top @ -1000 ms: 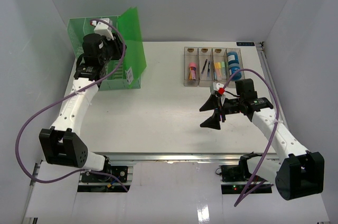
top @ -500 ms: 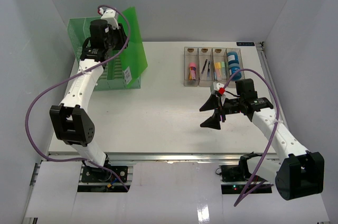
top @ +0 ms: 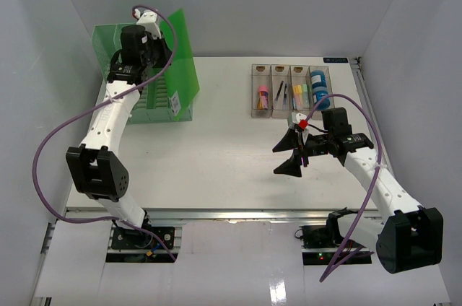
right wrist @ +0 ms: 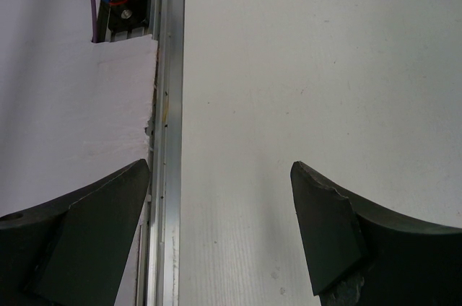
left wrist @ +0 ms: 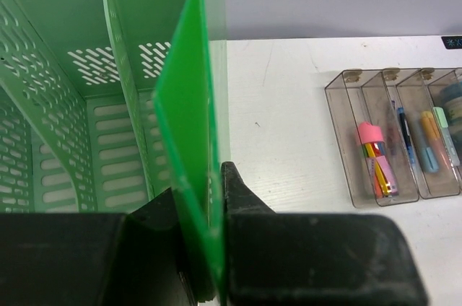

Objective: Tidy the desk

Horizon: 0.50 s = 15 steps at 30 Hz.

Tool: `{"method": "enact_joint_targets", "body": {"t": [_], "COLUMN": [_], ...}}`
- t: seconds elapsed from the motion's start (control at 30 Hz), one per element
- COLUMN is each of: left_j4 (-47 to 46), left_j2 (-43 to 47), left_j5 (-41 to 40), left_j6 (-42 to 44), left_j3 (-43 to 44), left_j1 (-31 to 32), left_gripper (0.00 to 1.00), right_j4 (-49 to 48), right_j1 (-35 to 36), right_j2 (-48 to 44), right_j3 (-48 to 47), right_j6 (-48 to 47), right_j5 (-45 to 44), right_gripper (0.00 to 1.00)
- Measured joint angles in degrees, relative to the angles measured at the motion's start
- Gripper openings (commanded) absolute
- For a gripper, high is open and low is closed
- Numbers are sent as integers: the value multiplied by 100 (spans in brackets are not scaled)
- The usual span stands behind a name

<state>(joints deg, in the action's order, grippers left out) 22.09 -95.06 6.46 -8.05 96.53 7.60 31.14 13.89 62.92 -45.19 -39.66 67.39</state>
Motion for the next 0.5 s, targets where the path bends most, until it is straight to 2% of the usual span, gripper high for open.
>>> {"method": "enact_joint_targets", "body": {"t": [0.5], "left_j4": [71], "left_j2": [1915], "left_j5": [-680], "left_j6": [-119], "left_j3": [201], "left_j1": [0], "left_gripper": [0], "right_j4": [0], "right_j1": [0], "right_j2": [0], "right_j3": [0], "right_j6": [-8], "right_j5": [9], "right_gripper": [85]}}
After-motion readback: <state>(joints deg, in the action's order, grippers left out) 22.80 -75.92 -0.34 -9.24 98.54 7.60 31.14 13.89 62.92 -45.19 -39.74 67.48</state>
